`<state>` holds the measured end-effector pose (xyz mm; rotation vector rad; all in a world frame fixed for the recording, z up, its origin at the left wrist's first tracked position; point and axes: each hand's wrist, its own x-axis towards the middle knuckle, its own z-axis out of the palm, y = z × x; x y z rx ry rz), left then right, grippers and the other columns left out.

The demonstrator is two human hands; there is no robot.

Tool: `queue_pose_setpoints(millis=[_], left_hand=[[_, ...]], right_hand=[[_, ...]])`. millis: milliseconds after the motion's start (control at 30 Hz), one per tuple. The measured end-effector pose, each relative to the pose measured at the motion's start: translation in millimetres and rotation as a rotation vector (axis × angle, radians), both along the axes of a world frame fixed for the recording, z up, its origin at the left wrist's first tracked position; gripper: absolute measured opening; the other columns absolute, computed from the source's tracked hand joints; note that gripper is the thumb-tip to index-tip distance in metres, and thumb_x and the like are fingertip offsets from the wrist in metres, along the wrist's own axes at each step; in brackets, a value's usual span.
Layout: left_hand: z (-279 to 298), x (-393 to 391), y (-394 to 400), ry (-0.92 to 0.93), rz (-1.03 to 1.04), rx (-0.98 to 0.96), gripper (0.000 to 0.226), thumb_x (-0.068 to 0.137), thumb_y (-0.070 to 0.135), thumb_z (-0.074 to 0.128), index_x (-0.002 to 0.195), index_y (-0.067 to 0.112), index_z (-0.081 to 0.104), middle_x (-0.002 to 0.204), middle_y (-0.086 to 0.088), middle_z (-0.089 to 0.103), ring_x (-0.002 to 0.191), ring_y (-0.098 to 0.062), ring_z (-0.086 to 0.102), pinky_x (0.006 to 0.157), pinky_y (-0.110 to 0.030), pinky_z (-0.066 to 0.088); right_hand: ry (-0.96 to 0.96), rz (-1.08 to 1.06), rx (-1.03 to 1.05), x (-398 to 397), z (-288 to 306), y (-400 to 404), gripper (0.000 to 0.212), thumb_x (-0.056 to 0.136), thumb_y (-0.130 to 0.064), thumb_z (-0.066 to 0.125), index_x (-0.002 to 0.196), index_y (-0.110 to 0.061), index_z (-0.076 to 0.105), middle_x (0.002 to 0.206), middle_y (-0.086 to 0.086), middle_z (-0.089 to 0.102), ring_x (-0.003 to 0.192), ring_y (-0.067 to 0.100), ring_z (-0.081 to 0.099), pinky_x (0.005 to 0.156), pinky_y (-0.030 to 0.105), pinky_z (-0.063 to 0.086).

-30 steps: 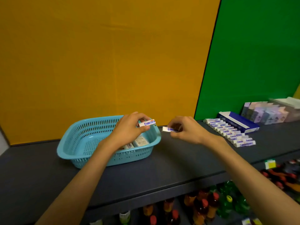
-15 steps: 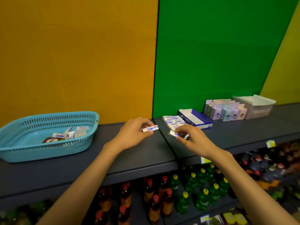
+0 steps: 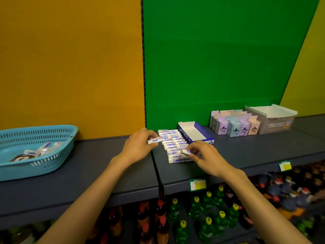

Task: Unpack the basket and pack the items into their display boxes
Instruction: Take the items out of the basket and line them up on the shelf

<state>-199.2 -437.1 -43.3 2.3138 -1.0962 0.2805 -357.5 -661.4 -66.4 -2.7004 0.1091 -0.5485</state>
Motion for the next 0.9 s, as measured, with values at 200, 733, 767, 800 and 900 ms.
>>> queue_pose_setpoints(millis=[200,733,767,800,900], left_hand=[[-11,44,-36,0.056,0.067,-0.047,0.023,0.091,0.033,0.07,0.112,0.028,0.065,0.1,0.008,0.056,0.088,-0.01,0.053,0.071,-0.032,0.044],[-35,117,-100,0.074,0.134,0.005,0.022,0.088,0.04,0.072,0.109,0.034,0.069,0.099,0.007,0.057,0.088,-0.014,0.054,0.075,-0.033,0.047],[-36,118,-105,0.069,0.146,0.008,0.022,0.089,0.039,0.072,0.11,0.034,0.069,0.099,0.007,0.056,0.09,-0.015,0.055,0.075,-0.034,0.047],[-37,119,-109,0.063,0.157,0.016,0.021,0.089,0.039,0.071,0.11,0.034,0.068,0.099,0.006,0.056,0.09,-0.015,0.055,0.073,-0.033,0.045],[-40,122,-121,0.049,0.179,0.051,0.023,0.09,0.038,0.07,0.113,0.034,0.067,0.1,0.007,0.053,0.091,-0.015,0.054,0.072,-0.031,0.042]], right_hand=[[-0.003,0.013,-0.118,57,4,-39,0.015,0.098,-0.025,0.06,0.112,-0.023,0.066,0.106,-0.008,0.063,0.102,0.012,0.048,0.087,0.033,0.045],[0.048,-0.012,-0.24,186,2,-86,0.021,0.092,-0.01,0.056,0.11,-0.013,0.068,0.11,0.008,0.067,0.104,0.029,0.054,0.087,0.04,0.046],[0.056,0.001,-0.247,192,2,-88,0.022,0.092,-0.009,0.056,0.11,-0.013,0.068,0.11,0.009,0.066,0.104,0.029,0.054,0.087,0.04,0.046],[0.065,0.012,-0.254,198,2,-90,0.023,0.091,-0.008,0.055,0.111,-0.012,0.068,0.11,0.009,0.066,0.104,0.03,0.054,0.088,0.04,0.046],[0.094,0.034,-0.288,214,0,-96,0.023,0.09,-0.009,0.055,0.109,-0.012,0.069,0.108,0.011,0.066,0.103,0.031,0.055,0.087,0.041,0.046]])
